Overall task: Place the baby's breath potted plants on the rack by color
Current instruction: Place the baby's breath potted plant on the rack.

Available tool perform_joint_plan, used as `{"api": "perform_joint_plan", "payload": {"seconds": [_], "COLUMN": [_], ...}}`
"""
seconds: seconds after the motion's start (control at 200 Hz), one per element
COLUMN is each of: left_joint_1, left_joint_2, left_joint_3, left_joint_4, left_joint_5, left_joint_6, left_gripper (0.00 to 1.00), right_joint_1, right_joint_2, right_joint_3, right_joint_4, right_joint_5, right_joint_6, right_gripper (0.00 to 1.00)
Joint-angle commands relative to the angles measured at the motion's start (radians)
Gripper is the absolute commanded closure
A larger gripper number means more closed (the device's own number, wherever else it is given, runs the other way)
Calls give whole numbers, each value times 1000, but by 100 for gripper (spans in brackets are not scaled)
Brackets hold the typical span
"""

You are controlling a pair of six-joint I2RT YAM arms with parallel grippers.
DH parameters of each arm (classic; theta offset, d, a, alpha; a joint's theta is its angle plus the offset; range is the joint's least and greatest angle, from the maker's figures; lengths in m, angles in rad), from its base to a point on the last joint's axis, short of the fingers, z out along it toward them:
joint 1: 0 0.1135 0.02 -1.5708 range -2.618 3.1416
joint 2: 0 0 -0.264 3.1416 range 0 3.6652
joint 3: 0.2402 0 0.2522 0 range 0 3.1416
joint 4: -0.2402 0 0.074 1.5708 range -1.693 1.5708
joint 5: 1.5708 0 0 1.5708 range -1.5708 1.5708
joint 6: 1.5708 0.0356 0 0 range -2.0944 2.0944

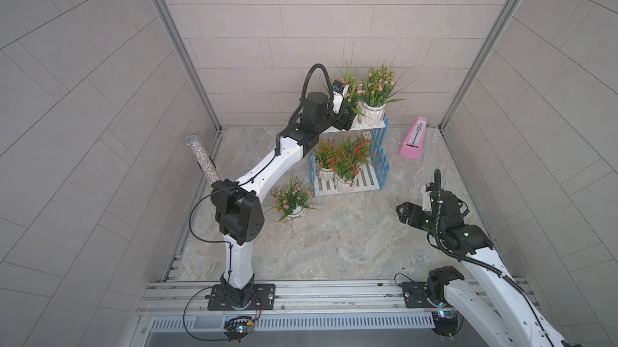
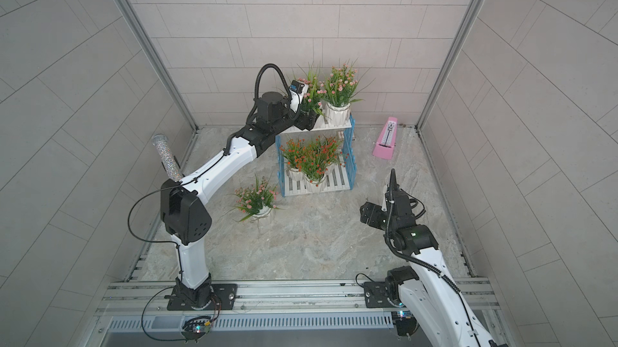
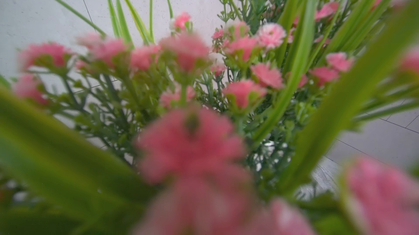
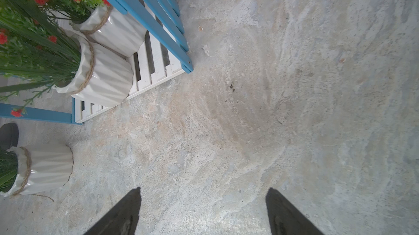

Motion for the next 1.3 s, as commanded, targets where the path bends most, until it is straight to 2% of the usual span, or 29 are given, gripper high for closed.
{"api": "perform_joint_plan", "payload": {"seconds": [0.0, 0.39, 0.63, 0.906, 1.136, 1.296], "left_joint_1": [-10, -20, -21, -15, 3, 58], "left_joint_2": [2, 1, -47, -118, -200, -315], "left_joint_3": [61, 87, 70, 37, -29, -161], "left_joint_4": [79, 43, 44, 48, 83, 134], "left_joint_5": [8, -5, -17, 28, 71, 104], "left_joint_6": [9, 28, 47, 31, -21, -104], "left_gripper": [13, 0, 0, 0, 0, 0], "right_joint_1": [4, 5, 5, 6, 8, 12], "right_joint_2": [-10, -10, -24, -31, -41, -42], "right_joint_3": [-13, -15, -15, -16, -15, -13], "right_joint_4": [2, 9, 5, 9, 4, 5], "right_joint_5": [18, 14, 14, 19, 25, 20], "right_joint_6": [-7, -12, -12, -12, -12, -13], "right_gripper": [12, 10, 8, 7, 4, 2]}}
